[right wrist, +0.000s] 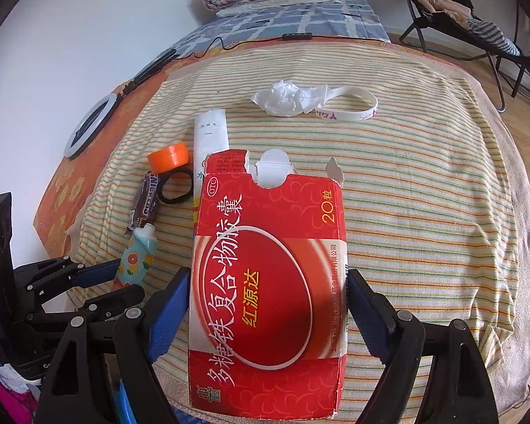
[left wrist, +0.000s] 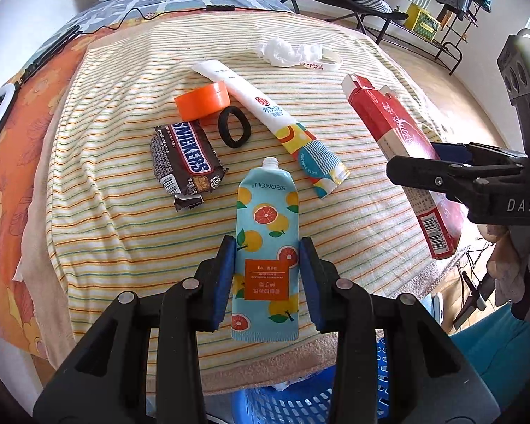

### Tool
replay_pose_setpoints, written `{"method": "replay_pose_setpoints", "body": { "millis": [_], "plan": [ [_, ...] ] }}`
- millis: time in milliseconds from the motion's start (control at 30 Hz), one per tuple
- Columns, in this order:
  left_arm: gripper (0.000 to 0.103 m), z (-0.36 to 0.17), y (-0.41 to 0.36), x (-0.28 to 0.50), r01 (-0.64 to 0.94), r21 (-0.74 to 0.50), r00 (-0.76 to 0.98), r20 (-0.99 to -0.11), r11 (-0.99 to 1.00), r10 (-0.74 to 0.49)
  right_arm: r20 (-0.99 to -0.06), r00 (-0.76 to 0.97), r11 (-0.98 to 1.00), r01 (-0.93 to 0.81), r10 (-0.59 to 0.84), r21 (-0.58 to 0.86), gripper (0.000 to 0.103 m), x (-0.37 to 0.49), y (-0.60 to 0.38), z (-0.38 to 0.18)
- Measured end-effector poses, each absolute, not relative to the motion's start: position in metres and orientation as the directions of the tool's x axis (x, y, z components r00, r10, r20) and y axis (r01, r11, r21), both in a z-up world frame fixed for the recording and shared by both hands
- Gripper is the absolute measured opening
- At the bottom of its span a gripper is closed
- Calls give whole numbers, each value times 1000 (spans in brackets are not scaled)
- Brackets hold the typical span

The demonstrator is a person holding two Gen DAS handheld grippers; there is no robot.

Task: Collect trash
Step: 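Carry both items to the blue basket and open the left tool to drop the tube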

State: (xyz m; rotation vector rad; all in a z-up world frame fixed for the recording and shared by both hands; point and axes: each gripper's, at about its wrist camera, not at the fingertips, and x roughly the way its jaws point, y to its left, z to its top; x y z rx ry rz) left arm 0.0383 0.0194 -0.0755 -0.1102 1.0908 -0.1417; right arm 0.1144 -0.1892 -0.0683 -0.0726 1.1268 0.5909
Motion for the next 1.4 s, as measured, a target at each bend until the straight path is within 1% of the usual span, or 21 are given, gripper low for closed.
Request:
{"method": "replay_pose_setpoints", "body": {
  "millis": [367, 533, 800, 1100, 1400],
  "plan": [
    [36, -53, 10, 3, 74, -143, 488, -858, 987, -161, -848, 293, 829, -495, 441, 260, 86, 78, -203, -53],
    [36, -45, 5, -20, 77, -161, 493, -852, 984, -178, -846, 296, 820, -515, 444, 250, 86, 51, -210, -46],
    [36, -40, -7, -61, 85, -154, 493, -852, 984, -176, -846, 281, 804, -538, 453, 252, 86, 5, -227, -38],
    [36, -51, -25, -101, 107, -144, 471, -864, 984, -178, -856, 247, 786, -563, 454, 255, 86, -48, -241, -44],
    [36, -75, -34, -120, 103, -150, 429, -885, 983, -180, -880, 193, 785, -560, 435, 265, 87, -78, -246, -71]
  ]
}}
